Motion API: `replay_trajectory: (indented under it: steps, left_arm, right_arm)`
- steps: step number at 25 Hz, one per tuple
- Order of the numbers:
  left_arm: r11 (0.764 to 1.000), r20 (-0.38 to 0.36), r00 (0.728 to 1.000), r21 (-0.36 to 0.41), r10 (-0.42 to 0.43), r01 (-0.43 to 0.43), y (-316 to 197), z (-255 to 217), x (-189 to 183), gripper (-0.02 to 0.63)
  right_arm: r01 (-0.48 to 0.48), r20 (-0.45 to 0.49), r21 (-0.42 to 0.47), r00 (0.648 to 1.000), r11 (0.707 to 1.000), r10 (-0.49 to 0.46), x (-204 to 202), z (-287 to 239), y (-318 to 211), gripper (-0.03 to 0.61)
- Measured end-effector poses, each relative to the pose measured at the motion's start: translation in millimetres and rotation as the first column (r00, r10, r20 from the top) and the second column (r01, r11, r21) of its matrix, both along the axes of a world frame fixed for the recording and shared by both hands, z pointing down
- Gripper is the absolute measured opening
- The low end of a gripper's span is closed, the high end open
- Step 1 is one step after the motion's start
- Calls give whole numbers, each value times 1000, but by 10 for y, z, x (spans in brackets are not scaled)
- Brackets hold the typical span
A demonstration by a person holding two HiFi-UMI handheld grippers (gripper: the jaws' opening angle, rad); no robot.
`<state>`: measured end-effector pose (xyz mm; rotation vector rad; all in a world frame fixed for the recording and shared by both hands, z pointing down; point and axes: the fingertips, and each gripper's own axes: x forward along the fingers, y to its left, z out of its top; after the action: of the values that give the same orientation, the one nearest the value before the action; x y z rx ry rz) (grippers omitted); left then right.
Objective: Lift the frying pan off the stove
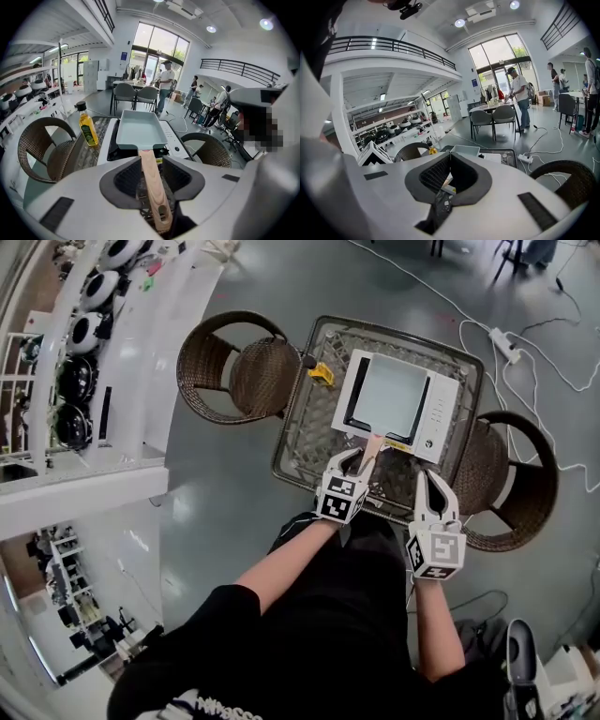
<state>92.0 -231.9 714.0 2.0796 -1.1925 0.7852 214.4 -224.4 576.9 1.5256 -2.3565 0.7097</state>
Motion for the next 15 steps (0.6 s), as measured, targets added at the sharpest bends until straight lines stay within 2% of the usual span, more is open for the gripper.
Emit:
replay_trajectory:
  steps: [3, 8, 15]
  left_arm:
    - [998, 2, 1000, -61, 9, -9, 41, 173, 21, 209]
    - [983, -24, 1000, -184, 2, -6, 116, 446, 91, 229]
    - [970, 14, 999, -239, 40, -36, 38, 701, 176, 232]
  right_arm:
    - [-7, -13, 1, 1000, 1000, 7, 40, 9, 2, 29]
    - [-24, -39, -7, 999, 1000, 23, 66, 18, 41, 29]
    - [-65, -38, -10, 997, 998, 65, 127, 82, 17, 29]
